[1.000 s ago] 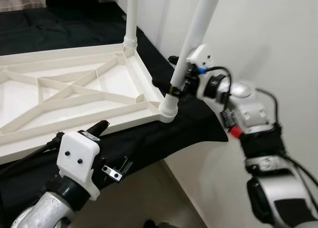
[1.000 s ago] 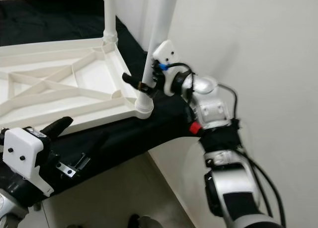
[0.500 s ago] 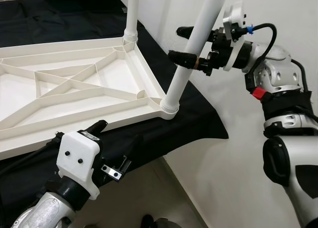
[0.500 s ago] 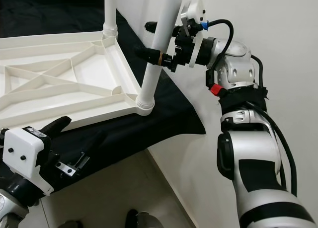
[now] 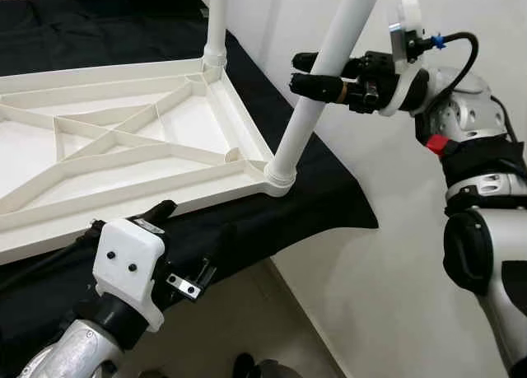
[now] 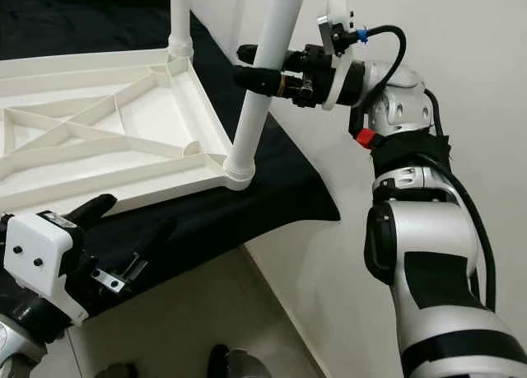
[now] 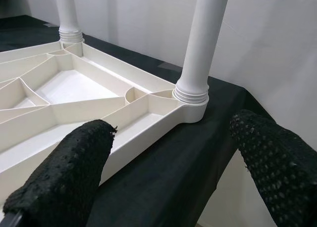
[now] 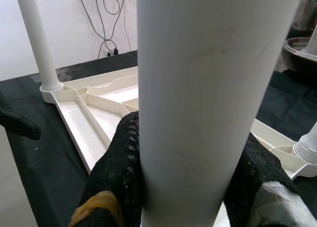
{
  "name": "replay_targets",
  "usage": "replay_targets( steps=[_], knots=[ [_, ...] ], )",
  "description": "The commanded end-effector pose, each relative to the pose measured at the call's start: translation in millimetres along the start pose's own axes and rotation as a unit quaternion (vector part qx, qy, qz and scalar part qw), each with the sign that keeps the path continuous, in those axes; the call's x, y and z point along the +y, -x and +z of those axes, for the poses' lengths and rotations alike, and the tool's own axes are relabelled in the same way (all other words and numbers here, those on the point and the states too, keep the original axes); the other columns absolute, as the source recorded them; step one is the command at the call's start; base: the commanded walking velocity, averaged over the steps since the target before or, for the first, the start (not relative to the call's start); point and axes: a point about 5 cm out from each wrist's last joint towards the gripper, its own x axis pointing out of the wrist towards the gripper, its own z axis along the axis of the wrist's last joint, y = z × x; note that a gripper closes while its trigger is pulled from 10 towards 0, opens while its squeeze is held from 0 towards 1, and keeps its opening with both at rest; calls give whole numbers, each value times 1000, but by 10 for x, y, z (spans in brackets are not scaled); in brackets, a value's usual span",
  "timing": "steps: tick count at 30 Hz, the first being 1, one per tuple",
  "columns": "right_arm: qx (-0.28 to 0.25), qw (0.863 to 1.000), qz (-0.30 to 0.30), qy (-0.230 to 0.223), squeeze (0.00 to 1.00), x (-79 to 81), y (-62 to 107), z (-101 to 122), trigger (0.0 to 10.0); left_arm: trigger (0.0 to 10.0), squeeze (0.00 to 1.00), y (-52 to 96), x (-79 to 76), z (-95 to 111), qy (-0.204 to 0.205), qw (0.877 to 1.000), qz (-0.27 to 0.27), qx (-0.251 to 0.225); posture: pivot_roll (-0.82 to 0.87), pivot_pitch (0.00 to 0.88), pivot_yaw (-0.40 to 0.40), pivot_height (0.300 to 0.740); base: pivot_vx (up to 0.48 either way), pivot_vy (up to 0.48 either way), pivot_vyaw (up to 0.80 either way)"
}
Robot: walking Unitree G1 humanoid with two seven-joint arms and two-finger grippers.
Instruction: Building children table
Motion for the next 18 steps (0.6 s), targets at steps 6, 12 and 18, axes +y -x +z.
replay_targets(
  steps=[6, 12, 18],
  knots=[
    [39, 999, -8, -22, 0, 93, 80, -229, 0, 10000, 0, 29, -21, -21, 0, 1000, -7, 8, 103, 238, -220, 740, 0, 0, 0],
    [218, 921, -300, -120, 0, 1200, -481, -1407, 0, 10000, 0, 55, 53, -7, -7, 1000, 1, 10, 108, 242, -192, 740, 0, 0, 0],
    [158, 917, -353, -93, 0, 952, -610, -1227, 0, 10000, 0, 15, 4, -7, 3, 1000, -7, 8, 84, 205, -187, 740, 0, 0, 0]
  ],
)
